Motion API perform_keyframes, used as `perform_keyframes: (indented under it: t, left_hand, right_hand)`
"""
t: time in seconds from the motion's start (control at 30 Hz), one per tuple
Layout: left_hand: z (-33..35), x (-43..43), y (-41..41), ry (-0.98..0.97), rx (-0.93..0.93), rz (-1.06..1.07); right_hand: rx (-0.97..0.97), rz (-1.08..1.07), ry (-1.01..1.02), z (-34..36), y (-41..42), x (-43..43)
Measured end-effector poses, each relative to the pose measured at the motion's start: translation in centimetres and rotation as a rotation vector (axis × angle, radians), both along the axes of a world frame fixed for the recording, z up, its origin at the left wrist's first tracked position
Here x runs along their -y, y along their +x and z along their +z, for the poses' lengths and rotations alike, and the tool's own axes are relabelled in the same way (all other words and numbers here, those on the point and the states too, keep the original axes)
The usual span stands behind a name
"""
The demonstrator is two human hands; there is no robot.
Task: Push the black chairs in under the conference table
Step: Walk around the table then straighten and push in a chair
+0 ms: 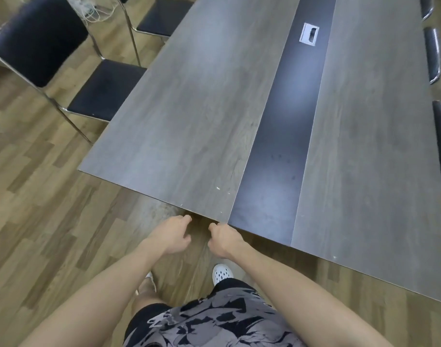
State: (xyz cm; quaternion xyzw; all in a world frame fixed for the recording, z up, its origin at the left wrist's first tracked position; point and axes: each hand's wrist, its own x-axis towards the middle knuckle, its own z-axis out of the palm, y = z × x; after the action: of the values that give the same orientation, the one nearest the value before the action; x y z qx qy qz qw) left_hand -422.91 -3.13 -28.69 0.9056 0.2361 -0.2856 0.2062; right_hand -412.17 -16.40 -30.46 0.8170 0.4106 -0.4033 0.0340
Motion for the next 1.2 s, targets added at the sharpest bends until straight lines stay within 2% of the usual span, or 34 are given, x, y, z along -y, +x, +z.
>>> perform_keyframes:
  t: [0.27,0.63,1.2]
  left_hand:
    - [0.3,-10.5,-3.9,-0.042,0.033,-0.092]
    - [-0.1,-20.0,-9.1,-0.066,0.037,-0.209]
    - [0.2,-23.3,-8.6,0.02,-0.029,-0.182]
  right_hand:
    - [-0.023,-0.171,-0.045,0.4,-5.1,-9.2]
    - [-0.021,-0.368,-0.032,1.5,-12.4,-17.1]
    - [0.012,-0.288,0.034,0.6,-10.7,-21.2]
